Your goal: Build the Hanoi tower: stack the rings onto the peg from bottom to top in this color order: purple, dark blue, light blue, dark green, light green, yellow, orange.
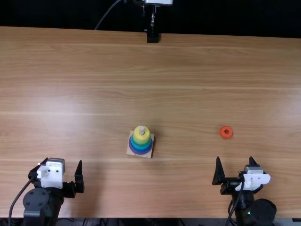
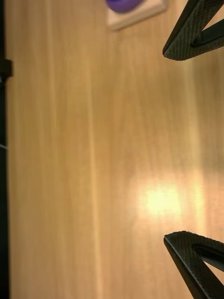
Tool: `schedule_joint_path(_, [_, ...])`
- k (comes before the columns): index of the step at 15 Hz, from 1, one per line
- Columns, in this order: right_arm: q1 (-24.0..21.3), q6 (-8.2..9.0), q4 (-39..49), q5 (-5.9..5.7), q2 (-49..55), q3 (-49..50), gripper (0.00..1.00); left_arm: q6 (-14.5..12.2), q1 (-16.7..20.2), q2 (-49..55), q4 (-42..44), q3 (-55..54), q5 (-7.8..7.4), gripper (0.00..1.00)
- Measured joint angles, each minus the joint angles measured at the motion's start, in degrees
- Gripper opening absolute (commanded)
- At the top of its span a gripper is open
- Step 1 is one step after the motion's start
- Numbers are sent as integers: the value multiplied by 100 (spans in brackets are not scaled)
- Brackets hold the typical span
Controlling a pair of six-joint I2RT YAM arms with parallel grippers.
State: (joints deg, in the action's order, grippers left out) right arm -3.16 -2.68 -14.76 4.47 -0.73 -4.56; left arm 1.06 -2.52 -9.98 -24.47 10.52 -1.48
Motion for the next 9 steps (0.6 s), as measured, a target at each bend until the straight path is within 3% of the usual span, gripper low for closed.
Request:
schedule_joint_path(6, [0, 0, -7, 0, 0, -4, 100, -24, 0, 669, 92, -352, 17, 100])
schedule_joint_path(9, [0, 0, -9, -2, 0, -4, 100, -20, -13, 857, 116, -389, 133, 100])
